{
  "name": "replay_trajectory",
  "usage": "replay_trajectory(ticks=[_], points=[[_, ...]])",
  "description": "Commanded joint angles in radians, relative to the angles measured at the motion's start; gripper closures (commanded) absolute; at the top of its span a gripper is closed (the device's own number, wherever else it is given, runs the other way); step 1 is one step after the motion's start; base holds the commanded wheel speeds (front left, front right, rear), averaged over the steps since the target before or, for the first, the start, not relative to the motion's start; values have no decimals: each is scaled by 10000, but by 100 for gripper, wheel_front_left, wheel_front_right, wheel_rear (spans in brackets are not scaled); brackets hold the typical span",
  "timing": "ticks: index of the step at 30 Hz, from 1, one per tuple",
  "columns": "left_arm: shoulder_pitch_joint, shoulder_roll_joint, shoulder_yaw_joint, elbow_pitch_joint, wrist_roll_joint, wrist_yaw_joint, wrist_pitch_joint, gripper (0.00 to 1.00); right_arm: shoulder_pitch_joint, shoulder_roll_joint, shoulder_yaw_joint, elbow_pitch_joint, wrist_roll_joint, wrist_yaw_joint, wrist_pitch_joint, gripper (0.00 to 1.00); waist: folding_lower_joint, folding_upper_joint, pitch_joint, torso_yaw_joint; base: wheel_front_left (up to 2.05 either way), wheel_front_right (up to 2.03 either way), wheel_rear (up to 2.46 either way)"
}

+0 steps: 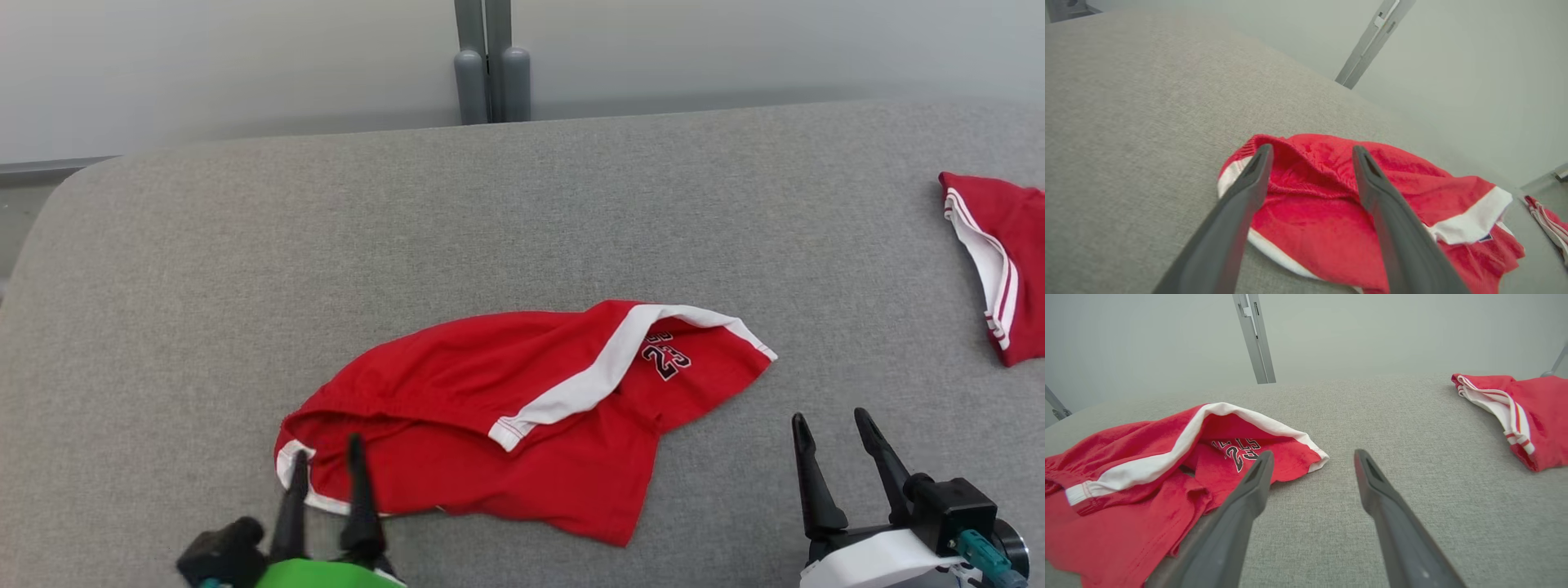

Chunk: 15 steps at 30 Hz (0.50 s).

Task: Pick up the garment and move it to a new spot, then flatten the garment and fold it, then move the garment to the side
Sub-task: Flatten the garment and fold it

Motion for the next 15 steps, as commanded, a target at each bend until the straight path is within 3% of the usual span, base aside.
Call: replay_trajectory(ticks=[1, 5, 7, 15], points=[[-201, 135, -494, -163, 216, -396, 211, 0, 160, -19, -4, -6, 86, -7, -26, 0, 0, 0, 41, -138, 0, 0, 0], [-1202, 413, -2056, -615, 779, -1365, 1602, 0, 67, -16, 123, 36, 112, -7, -26, 0, 0, 0, 148, -401, 0, 0, 0], [-1764, 365, -2713, -488, 942, -1643, 2453, 0, -93, -20, 187, 48, 190, -7, -26, 0, 0, 0, 239, -599, 0, 0, 0], [-3805, 153, -4449, 1580, 1574, -2034, 4729, 0, -548, -14, 408, 179, 439, -7, -26, 0, 0, 0, 573, -1661, 0, 0, 0]])
